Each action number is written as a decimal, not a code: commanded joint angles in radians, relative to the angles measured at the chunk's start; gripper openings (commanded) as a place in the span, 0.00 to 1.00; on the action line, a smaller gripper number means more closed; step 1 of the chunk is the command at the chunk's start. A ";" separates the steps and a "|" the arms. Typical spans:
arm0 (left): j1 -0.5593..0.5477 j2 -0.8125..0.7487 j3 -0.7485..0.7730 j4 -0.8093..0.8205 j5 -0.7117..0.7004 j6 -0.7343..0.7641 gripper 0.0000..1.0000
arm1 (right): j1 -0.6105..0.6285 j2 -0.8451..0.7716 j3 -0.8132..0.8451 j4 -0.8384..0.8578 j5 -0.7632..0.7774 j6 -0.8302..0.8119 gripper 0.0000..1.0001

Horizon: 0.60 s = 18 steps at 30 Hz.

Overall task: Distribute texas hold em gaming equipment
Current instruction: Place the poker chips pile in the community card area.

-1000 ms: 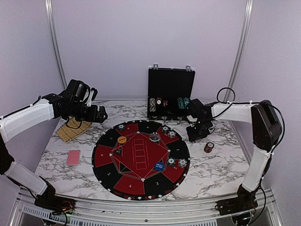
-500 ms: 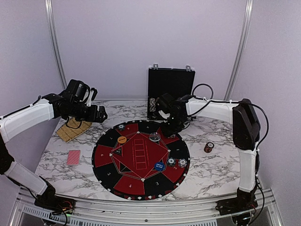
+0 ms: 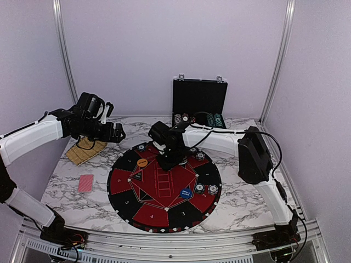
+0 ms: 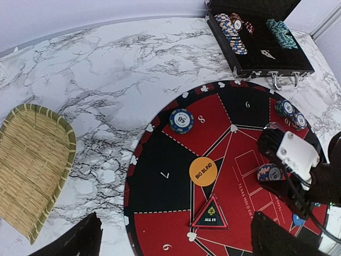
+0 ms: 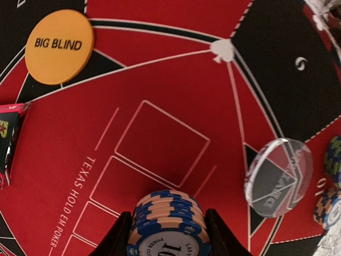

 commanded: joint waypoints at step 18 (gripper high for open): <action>0.007 0.044 0.018 -0.017 0.078 -0.001 0.99 | 0.032 -0.023 -0.037 0.037 -0.051 0.005 0.60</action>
